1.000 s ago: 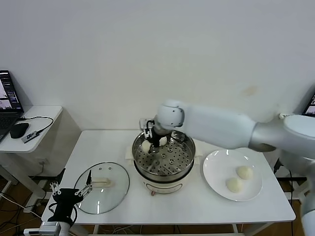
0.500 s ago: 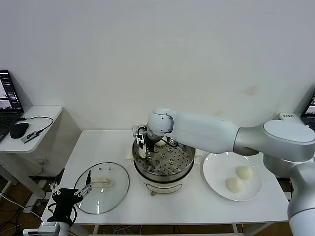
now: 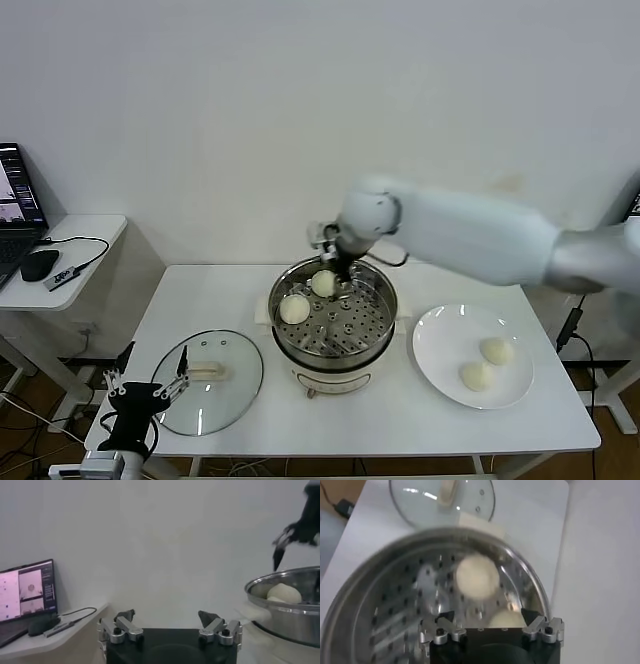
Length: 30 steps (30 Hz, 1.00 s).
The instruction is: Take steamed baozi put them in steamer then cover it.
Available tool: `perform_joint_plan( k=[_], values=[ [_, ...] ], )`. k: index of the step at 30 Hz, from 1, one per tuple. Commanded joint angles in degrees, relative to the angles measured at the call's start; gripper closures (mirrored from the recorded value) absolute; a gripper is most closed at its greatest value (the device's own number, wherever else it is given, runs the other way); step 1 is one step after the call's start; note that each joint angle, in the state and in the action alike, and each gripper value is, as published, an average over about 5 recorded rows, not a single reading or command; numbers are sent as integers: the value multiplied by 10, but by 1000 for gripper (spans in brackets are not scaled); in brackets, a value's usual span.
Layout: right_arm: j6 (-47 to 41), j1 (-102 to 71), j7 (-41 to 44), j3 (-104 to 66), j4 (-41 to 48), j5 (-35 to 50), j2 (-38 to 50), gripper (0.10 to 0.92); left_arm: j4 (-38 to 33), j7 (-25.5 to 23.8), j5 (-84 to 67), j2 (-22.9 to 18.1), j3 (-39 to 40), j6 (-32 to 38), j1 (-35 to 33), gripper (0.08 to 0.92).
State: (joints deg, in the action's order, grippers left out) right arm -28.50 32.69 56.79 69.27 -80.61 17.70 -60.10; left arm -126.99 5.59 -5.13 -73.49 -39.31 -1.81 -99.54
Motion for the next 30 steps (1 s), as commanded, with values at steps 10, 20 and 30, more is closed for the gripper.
perform_joint_plan(
  k=[10, 20, 30],
  values=[
    [125, -117, 100, -78, -160, -168, 381, 203, -4, 0, 9, 4, 12, -1, -6, 177],
    [149, -395, 86, -282, -125, -253, 403, 203, 1, 0, 21, -7, 21, 0, -9, 177],
    [156, -465, 63, -320, -46, -303, 342, 203, 2, 1, 26, -14, 17, 1, -20, 177]
  ],
)
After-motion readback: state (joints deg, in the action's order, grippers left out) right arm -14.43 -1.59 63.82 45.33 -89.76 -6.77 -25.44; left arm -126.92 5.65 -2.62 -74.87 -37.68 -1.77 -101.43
